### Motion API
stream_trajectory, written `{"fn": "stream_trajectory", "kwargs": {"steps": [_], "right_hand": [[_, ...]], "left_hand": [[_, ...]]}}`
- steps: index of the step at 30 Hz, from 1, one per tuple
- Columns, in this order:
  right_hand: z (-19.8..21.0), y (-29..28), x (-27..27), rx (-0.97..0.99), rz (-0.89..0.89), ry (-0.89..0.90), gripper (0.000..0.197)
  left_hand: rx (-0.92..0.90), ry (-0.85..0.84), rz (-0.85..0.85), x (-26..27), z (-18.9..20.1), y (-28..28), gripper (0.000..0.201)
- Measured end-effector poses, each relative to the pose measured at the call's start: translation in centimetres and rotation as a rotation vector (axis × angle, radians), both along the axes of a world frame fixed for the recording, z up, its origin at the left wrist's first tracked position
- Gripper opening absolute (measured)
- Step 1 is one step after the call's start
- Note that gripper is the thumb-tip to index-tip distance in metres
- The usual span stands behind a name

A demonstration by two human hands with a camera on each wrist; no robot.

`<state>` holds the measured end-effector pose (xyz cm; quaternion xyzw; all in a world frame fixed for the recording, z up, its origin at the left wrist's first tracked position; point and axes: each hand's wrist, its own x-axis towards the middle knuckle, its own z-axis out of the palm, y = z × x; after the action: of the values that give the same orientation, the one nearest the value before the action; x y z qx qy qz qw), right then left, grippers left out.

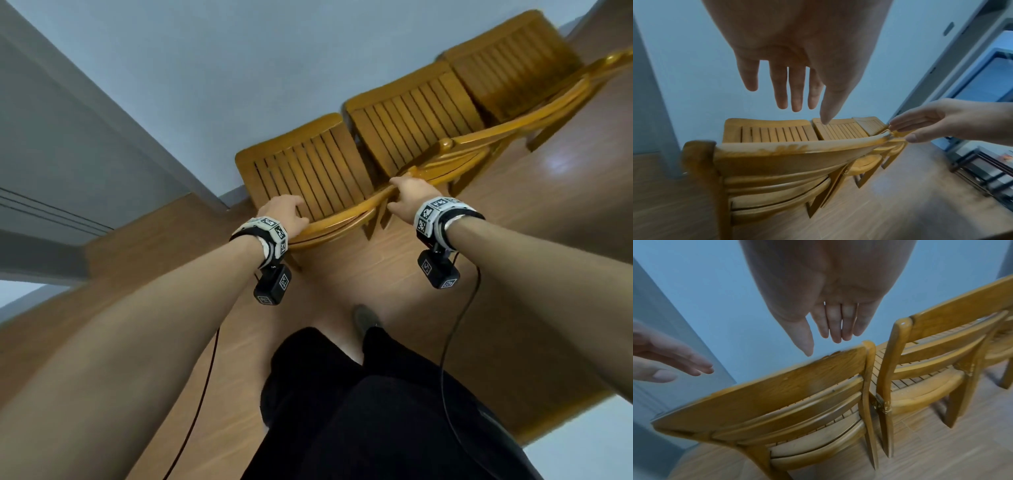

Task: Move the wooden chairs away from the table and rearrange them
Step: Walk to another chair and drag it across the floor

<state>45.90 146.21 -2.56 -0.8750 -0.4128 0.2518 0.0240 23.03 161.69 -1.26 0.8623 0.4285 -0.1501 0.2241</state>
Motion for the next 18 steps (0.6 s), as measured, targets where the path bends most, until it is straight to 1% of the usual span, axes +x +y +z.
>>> {"fn": "stream_trajectory", "kwargs": {"steps": [1, 2, 6, 10, 13, 18], "right_hand": [[0.3, -0.6, -0.3, 0.008, -0.032, -0.002, 0.043], [0.6, -1.3, -0.9, 0.013, -0.061, -0.004, 0.039], [1.7, -4.4, -4.3, -0.007, -0.219, -0.012, 0.052], [2.3, -8.5, -10.6, -0.046, -0.421, -0.014, 0.063], [3.1, -12.6, -16.8, -0.042, -0.557, 0.025, 0.063], [5.2, -21.8, -26.4, -0.08, -0.806, 0.059, 0.059]], "left_hand": [[0.004, -0.007, -0.034, 0.1, 0.4, 0.1, 0.055], [0.008, -0.011, -0.071, 0.2, 0.7, 0.1, 0.054], [0.004, -0.039, -0.227, -0.2, 1.6, 0.5, 0.054], [0.041, -0.031, -0.483, -1.8, 2.7, -0.1, 0.049], [0.053, -0.009, -0.641, -3.2, 4.3, -2.5, 0.039], [0.062, -0.027, -0.893, -3.9, 7.1, -10.1, 0.05]]}}
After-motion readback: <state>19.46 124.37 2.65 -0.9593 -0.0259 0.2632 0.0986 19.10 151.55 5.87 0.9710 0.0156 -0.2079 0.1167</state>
